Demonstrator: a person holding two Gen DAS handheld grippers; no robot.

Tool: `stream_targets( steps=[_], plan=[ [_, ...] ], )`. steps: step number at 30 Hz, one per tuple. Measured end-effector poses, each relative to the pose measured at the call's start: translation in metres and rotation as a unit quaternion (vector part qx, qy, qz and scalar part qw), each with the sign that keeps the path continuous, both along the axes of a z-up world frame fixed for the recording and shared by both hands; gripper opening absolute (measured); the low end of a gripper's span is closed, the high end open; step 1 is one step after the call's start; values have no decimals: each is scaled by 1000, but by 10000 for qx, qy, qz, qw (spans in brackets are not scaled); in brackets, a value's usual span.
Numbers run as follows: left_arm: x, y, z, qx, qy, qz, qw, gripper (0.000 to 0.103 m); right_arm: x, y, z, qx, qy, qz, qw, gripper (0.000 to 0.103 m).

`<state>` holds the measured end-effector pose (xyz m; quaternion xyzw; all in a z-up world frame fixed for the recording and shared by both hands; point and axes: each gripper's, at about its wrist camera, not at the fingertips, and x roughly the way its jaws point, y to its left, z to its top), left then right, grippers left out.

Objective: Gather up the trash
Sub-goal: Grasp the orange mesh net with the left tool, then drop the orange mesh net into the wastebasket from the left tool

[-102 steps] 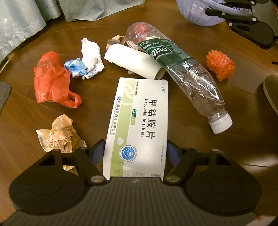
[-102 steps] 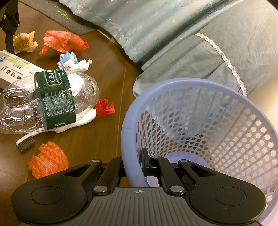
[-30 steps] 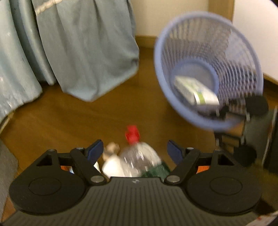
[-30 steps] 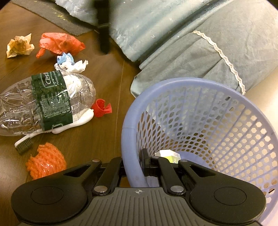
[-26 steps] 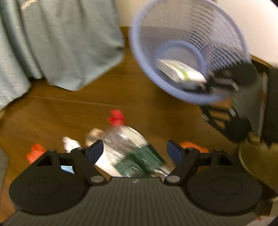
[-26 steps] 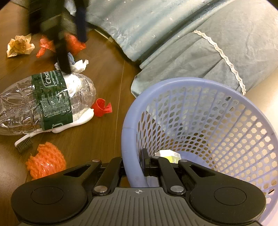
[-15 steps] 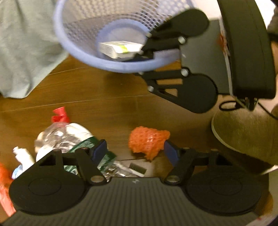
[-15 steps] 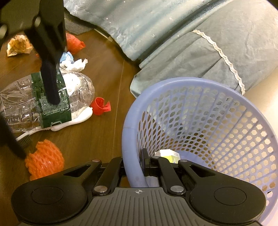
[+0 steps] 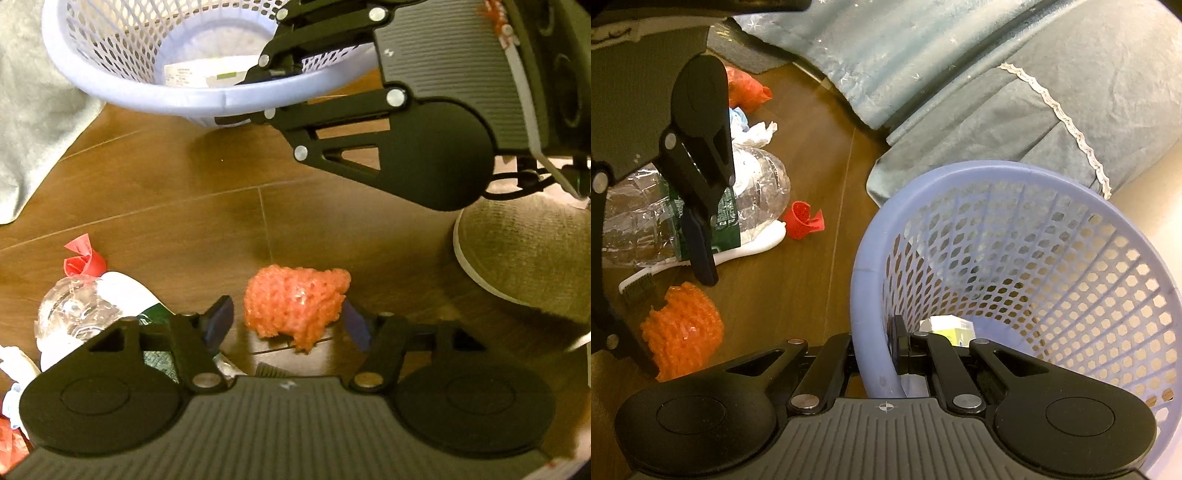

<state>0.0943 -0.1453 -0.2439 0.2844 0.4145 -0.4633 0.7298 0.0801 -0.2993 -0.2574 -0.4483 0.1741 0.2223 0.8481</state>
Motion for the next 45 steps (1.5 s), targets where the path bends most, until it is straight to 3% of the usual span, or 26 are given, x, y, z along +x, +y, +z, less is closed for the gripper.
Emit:
stream_targets(
  steps=[3,9,31,45],
  plan=[
    [1,1,0,40,27,3,10000,40,1,-1,0,7,14,-16,10000,0],
    [4,13,8,-61,62,267,9996,34,1,0,0,9,18,-30,10000,0],
    [31,71,68,-303,-336,1651,9852,33,-2,9,-3,-124,42,133,9998,0],
    [27,78,107,-343,-525,1850,9807,33,-9,19,-5,-186,63,332,9993,0]
  ],
)
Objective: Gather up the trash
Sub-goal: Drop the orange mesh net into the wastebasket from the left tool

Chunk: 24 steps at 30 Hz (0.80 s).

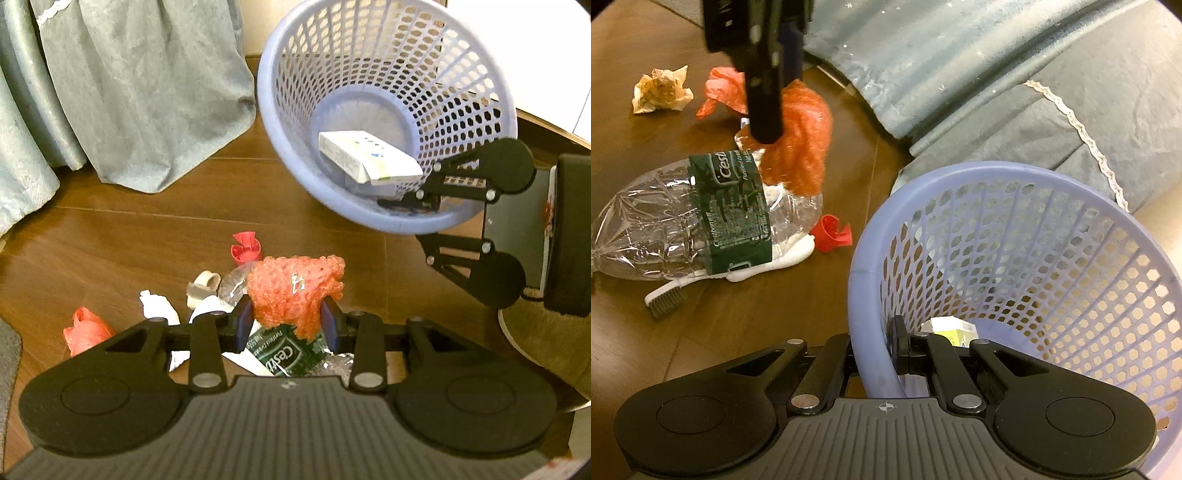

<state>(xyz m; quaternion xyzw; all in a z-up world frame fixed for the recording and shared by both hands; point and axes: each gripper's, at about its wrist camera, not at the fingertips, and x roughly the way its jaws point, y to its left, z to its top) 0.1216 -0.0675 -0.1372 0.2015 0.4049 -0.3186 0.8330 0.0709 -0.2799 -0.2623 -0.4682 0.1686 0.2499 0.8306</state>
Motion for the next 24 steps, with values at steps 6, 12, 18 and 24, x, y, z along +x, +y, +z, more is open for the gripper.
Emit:
stream_targets(
  steps=[6,12,18,24],
  plan=[
    [2,-11,21,-36,-158,-101,9998,33,-2,1,-1,-21,7,37,10000,0],
    [10,-37,47,-189,-426,-434,9980,33,-1,2,0,-11,14,34,10000,0],
    [24,-78,58,-254,-611,-906,9937,33,-2,1,0,28,24,26,10000,0],
    [47,-127,59,-328,-742,-1185,9896,41,-3,1,-1,53,33,25,10000,0]
  ],
)
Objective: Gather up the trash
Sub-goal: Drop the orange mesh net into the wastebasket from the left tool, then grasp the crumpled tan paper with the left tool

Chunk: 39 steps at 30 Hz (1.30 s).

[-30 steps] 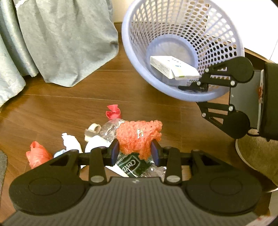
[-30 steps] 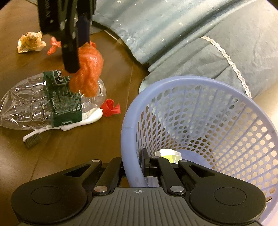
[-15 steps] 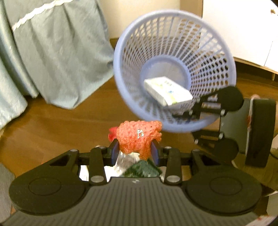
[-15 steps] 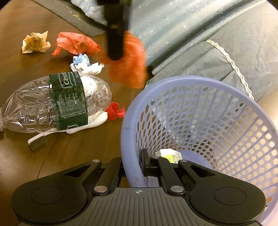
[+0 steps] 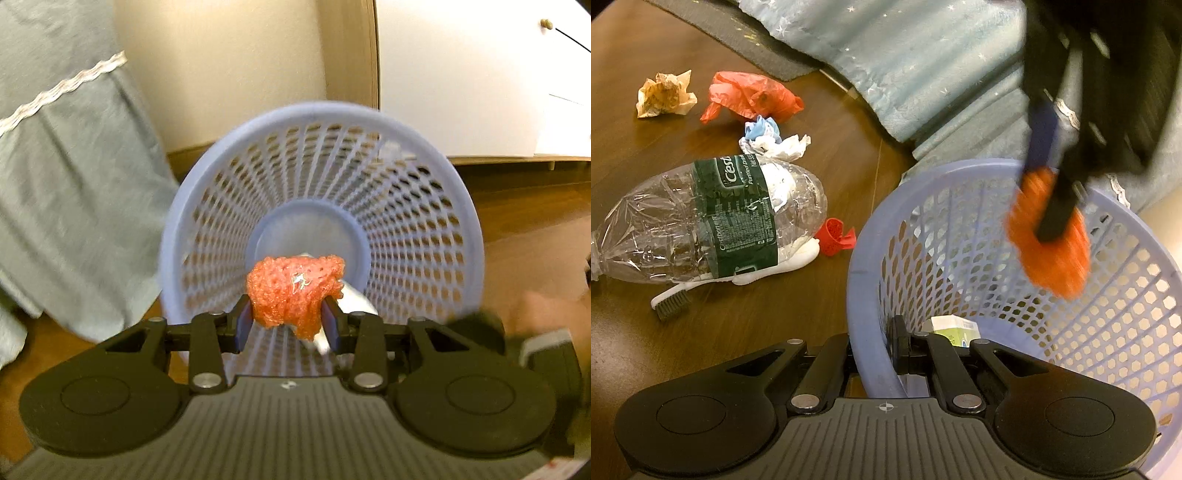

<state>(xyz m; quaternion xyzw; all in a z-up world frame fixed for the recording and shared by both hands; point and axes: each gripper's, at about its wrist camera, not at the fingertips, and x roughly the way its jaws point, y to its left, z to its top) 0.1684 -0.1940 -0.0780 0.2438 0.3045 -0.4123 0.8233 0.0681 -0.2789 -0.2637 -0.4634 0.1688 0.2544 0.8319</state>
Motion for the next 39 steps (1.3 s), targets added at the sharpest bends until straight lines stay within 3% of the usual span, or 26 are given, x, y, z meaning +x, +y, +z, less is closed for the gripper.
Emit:
stream_targets(
  steps=[2,6,10,14,22,29,35,39],
  plan=[
    [5,-13,-2,31,-71,50,10000,48,0,0,0,5,-1,-9,10000,0],
    [5,-14,0,-48,-59,107,9999,48,1,1,1,39,-8,-38,10000,0],
    [3,16,2,-124,1,505,9986,51,2,0,3,75,1,-65,10000,0],
    [-1,63,-5,51,34,1161,9932,56,2,0,4,103,24,-87,9999,0],
    [-24,148,-39,365,347,2314,9716,63,2,0,5,98,62,-114,9999,1],
    [-45,212,-65,515,595,3332,9396,63,2,0,4,62,85,-104,9999,1],
    [-67,245,-87,671,737,3818,9189,63,2,1,4,25,131,-87,9999,1],
    [-78,254,-102,742,831,3926,9130,63,2,1,4,13,126,-77,9999,1]
  ],
)
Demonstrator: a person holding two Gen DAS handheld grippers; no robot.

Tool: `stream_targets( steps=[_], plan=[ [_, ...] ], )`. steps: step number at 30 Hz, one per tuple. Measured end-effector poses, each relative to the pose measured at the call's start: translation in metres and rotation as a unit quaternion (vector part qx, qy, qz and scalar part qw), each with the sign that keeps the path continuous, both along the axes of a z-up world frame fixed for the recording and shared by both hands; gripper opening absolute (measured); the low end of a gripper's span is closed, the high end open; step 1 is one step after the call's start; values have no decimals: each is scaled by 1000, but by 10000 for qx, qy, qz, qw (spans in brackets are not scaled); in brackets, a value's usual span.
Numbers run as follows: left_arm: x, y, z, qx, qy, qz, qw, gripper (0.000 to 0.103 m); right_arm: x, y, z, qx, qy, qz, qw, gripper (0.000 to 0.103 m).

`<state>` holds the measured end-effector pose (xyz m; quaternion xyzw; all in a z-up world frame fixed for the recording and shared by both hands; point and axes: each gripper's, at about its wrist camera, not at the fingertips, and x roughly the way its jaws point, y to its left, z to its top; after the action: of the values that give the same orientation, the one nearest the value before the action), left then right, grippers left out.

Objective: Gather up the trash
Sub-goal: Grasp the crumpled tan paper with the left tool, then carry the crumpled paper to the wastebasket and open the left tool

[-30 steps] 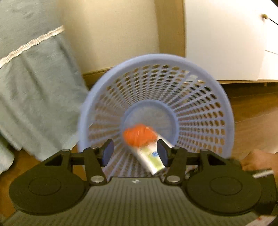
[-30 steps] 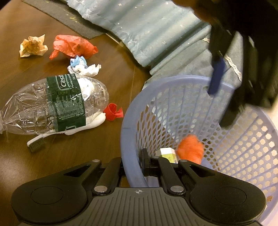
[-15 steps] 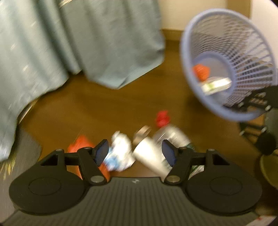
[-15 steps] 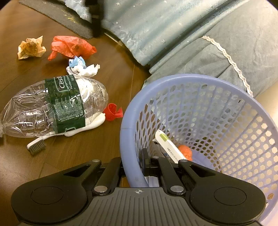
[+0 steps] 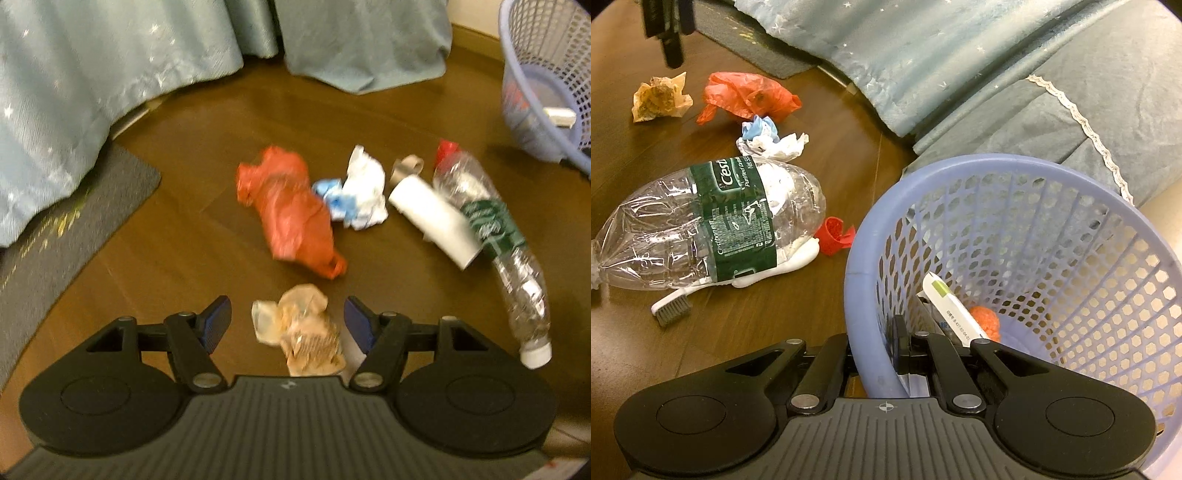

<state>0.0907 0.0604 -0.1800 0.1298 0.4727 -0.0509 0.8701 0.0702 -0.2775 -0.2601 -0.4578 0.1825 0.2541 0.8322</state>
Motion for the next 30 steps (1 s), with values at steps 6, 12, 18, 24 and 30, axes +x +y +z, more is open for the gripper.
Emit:
stream_targets(
  steps=[6,12,18,24,30],
  plan=[
    [0,-5,-31,24,288,-137,9995,61,0,1,-1,-23,-44,2,10000,1],
    [3,-3,-51,138,573,-138,9982,33,-1,0,-2,-50,-50,26,10000,1],
    [2,-2,-46,150,570,-159,9981,24,-1,0,-2,-56,-56,29,10000,1],
    [4,-6,-24,80,370,-61,9993,24,-1,0,-2,-52,-59,26,10000,1],
    [14,-19,4,-17,77,-191,9998,24,-1,0,-3,-47,-56,22,10000,1]
  ],
)
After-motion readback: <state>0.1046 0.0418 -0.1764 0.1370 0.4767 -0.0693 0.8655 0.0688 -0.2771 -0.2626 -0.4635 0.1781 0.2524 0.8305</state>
